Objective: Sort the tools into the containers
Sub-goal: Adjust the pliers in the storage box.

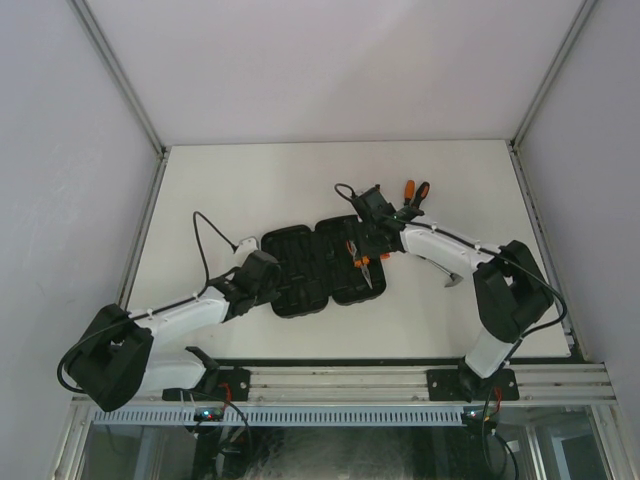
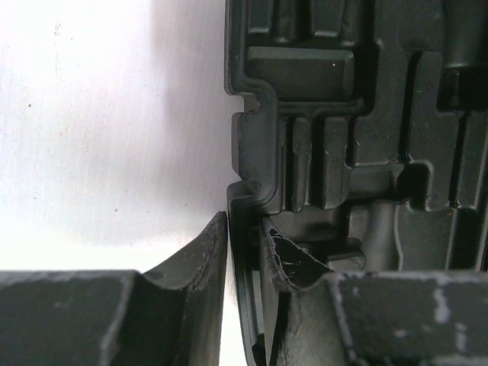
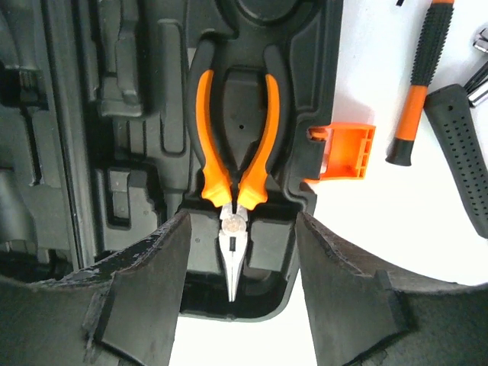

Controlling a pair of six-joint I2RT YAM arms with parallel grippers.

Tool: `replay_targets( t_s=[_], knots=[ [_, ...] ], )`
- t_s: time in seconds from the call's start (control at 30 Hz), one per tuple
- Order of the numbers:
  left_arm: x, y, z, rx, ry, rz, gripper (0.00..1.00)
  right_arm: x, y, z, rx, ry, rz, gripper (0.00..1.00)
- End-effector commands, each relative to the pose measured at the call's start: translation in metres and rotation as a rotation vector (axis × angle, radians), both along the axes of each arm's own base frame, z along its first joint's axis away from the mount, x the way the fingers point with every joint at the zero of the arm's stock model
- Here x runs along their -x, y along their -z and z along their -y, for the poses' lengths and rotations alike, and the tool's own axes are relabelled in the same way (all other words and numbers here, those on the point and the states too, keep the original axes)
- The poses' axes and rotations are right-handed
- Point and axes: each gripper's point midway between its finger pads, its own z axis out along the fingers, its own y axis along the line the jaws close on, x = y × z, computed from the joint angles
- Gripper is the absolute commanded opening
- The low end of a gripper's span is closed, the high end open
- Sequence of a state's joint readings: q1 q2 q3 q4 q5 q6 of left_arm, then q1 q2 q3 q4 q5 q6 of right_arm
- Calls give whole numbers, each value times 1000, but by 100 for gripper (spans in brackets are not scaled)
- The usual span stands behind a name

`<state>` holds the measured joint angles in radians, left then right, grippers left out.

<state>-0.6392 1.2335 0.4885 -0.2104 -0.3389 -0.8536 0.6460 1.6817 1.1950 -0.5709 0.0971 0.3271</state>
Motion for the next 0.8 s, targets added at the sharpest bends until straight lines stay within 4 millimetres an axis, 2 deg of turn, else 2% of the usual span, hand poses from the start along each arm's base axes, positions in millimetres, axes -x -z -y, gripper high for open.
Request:
replay_targets(
  t_s=[0.0, 0.23, 0.4, 0.5, 0.63, 0.77],
  knots=[
    [0, -2, 3, 11, 11, 11, 26, -22, -11, -8, -12, 2, 49, 57],
    [0, -2, 3, 13, 7, 11, 26, -28, 15, -8, 45, 15, 4, 57],
    [0, -3, 3, 14, 7, 14, 26, -26, 27, -4, 93, 22, -17, 53],
    [1, -2, 2, 11, 7, 12, 26, -24, 31, -2, 104, 27, -31, 45],
    [1, -2, 2, 13, 7, 14, 26, -21, 29, -4, 97, 29, -38, 30],
    [1, -2, 2, 12, 5, 14, 26, -21, 16, -6, 78, 32, -21, 26]
  ],
)
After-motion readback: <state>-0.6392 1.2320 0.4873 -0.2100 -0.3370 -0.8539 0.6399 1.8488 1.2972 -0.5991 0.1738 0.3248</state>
